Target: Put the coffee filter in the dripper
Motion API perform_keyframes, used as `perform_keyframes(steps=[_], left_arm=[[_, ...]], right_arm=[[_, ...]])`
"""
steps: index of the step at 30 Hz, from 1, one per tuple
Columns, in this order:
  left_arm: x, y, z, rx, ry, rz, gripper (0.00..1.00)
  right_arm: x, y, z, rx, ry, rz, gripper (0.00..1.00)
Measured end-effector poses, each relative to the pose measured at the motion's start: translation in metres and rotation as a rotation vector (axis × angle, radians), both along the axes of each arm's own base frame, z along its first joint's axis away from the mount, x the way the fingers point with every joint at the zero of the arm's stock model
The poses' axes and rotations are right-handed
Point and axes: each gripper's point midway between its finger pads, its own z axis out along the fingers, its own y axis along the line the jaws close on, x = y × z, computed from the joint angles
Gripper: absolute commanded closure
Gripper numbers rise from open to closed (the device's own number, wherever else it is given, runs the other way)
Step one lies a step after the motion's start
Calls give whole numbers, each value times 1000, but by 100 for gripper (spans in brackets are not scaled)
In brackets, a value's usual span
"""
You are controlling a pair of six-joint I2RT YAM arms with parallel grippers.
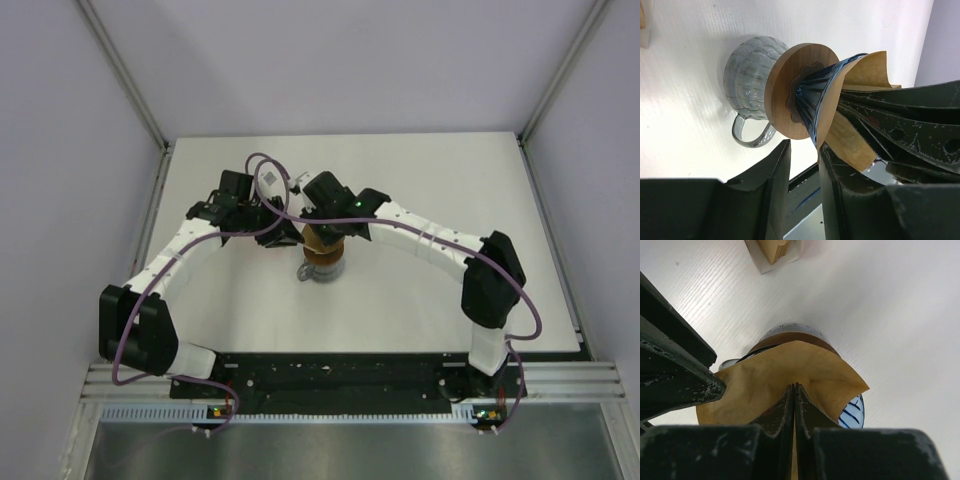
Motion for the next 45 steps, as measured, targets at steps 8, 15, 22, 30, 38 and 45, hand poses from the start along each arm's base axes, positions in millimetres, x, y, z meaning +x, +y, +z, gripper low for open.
perform_keyframes(steps=[8, 15, 22, 30, 38, 45], left_arm=[[1, 0, 1, 8, -17, -12, 64], [1, 1, 1, 14, -21, -13, 63], [1, 2, 1, 17, -21, -12, 57], [4, 2, 8, 27, -42, -17, 45], [10, 1, 20, 24, -80, -26, 38], [9, 2, 25, 35, -92, -41, 34]], right_arm=[[-3, -6, 20, 15, -24, 9, 100], [-4, -17, 64, 86, -88, 1, 100], [-2, -36, 108, 162, -157, -30, 100], [8, -51, 122, 189, -185, -71, 100], [14, -57, 121, 192, -184, -89, 100], [22, -74, 115, 196, -176, -132, 100]])
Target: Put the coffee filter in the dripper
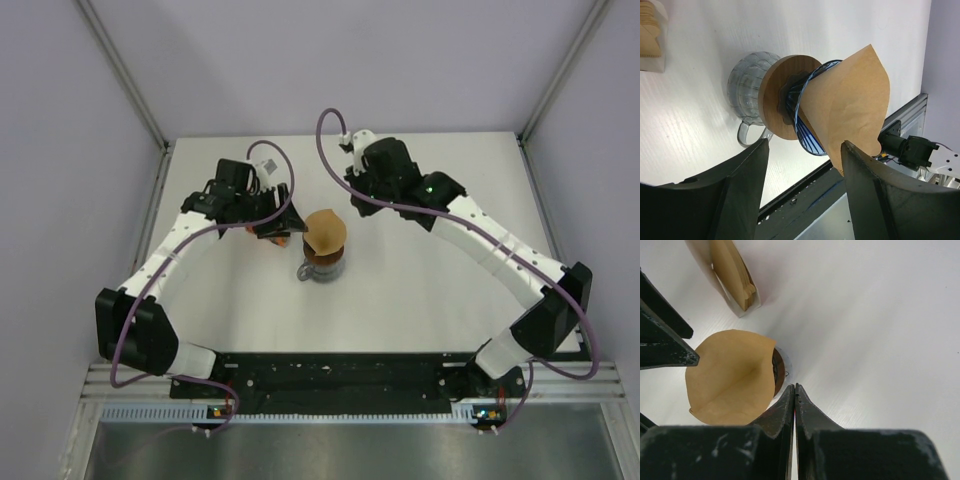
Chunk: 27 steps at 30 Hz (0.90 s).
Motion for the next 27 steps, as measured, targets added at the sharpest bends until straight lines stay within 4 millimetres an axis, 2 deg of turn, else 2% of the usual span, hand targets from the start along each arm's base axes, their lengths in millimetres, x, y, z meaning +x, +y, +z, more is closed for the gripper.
perform_keyframes(steps=[4, 5, 9, 10, 11, 12, 14, 16, 21, 24, 27], left_arm=[[5, 3, 11, 12, -35, -5, 33], [8, 5, 15, 14, -49, -2, 33], [28, 26, 37, 47, -139, 47, 28], [35, 35, 44, 61, -172, 72, 25], [42, 46, 52, 75, -204, 100, 20], [49, 58, 59, 94, -239, 130, 19], [59, 83, 71, 136, -295, 196, 7], [65, 116, 82, 196, -355, 278, 1], [67, 195, 99, 339, -463, 483, 1], [57, 233, 84, 413, -476, 583, 1], [45, 259, 44, 487, -419, 663, 1]], right_arm=[[5, -16, -3, 5, 6, -36, 100], [8, -22, -4, 9, 4, -52, 94], [22, -69, -10, 29, 0, -169, 53], [25, -84, -13, 37, -2, -207, 37], [28, -98, -15, 48, -6, -243, 27], [31, -115, -17, 59, -12, -285, 19], [33, -148, -23, 76, -23, -370, 8], [34, -175, -27, 95, -39, -445, 2], [27, -228, -42, 137, -94, -593, 1], [21, -247, -55, 141, -120, -656, 1], [21, -251, -68, 138, -137, -673, 1]])
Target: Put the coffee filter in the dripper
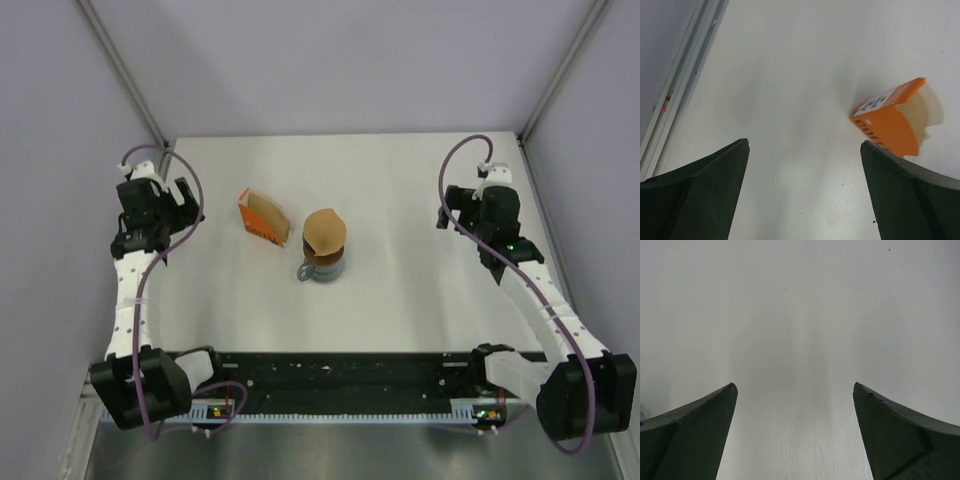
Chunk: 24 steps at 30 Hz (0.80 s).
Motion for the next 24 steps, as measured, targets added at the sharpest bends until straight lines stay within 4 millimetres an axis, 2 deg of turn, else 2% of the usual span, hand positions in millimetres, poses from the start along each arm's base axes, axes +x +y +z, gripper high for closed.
perform_keyframes(steps=[4, 8, 10, 12, 17, 24], left_arm=[[-15, 20, -64, 51, 90, 98, 1], [-26, 33, -108, 104, 129, 160, 1], [-30, 36, -121, 122, 130, 174, 1], [-29, 37, -132, 130, 104, 177, 1], [-24, 34, -139, 124, 45, 162, 1], [-16, 28, -137, 109, -30, 136, 1]], right_arm=[[-1, -3, -26, -8, -1, -17, 1], [-1, -6, -43, -12, -13, -27, 1], [-1, -7, -48, -14, -25, -36, 1], [-1, -9, -52, -17, -36, -44, 1], [1, -11, -57, -18, -74, -57, 1], [-1, -12, -59, -16, -140, -56, 1]])
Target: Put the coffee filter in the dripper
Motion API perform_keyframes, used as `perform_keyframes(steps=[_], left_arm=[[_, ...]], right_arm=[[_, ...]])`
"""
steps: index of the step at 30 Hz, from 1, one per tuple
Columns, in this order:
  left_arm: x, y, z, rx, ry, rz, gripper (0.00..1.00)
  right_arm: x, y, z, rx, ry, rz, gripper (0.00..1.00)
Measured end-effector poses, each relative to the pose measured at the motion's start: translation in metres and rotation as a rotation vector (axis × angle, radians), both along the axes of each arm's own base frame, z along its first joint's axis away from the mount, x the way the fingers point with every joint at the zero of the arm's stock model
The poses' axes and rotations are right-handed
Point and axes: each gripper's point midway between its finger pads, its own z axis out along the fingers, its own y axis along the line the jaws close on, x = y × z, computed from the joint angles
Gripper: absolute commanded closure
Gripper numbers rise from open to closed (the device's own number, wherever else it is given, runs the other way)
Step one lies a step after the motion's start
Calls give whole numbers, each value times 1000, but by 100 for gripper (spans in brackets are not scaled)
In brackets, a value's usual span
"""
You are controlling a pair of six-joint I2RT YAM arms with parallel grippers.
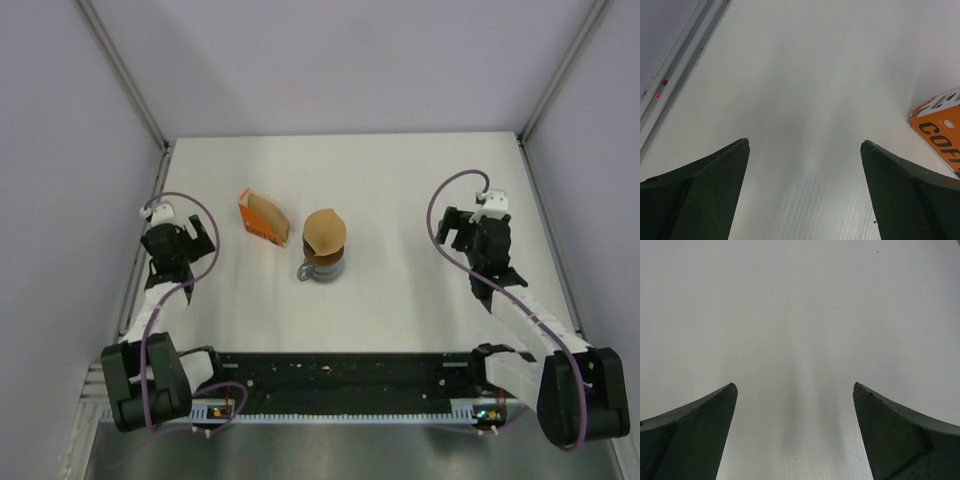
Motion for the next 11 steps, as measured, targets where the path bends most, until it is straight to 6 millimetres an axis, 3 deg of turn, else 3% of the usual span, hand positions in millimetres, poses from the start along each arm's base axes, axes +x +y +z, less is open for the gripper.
perform_keyframes(steps=[11], left_arm=[[4, -3, 3, -11, -36, -12, 1]], right_arm=[[3, 0, 5, -2, -66, 4, 1]])
